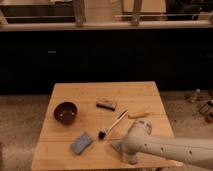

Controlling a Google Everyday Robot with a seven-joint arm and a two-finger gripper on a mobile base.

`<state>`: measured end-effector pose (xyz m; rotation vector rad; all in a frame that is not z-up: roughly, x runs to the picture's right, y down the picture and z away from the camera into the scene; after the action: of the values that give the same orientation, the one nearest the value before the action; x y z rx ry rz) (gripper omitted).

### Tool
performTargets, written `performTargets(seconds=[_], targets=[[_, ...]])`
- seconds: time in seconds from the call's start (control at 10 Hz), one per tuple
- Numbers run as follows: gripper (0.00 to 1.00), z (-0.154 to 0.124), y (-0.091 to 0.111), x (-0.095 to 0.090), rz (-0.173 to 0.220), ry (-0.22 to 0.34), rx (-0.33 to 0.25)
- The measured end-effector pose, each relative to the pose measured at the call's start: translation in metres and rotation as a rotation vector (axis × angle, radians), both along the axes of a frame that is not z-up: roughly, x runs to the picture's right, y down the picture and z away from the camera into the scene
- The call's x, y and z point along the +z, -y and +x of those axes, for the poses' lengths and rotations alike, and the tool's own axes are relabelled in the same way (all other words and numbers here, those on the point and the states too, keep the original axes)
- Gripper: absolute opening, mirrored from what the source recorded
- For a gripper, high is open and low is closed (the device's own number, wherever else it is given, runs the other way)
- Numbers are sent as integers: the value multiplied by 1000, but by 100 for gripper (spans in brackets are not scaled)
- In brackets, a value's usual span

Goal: Place towel in purple bowl

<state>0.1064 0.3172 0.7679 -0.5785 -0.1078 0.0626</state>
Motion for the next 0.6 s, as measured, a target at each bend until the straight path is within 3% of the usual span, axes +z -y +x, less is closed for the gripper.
performTargets(seconds=[0.3, 0.5, 0.6], targets=[[13, 4, 2, 1, 3, -5, 6], [0, 5, 4, 1, 1, -5, 7], [0, 4, 5, 1, 0, -3, 6]])
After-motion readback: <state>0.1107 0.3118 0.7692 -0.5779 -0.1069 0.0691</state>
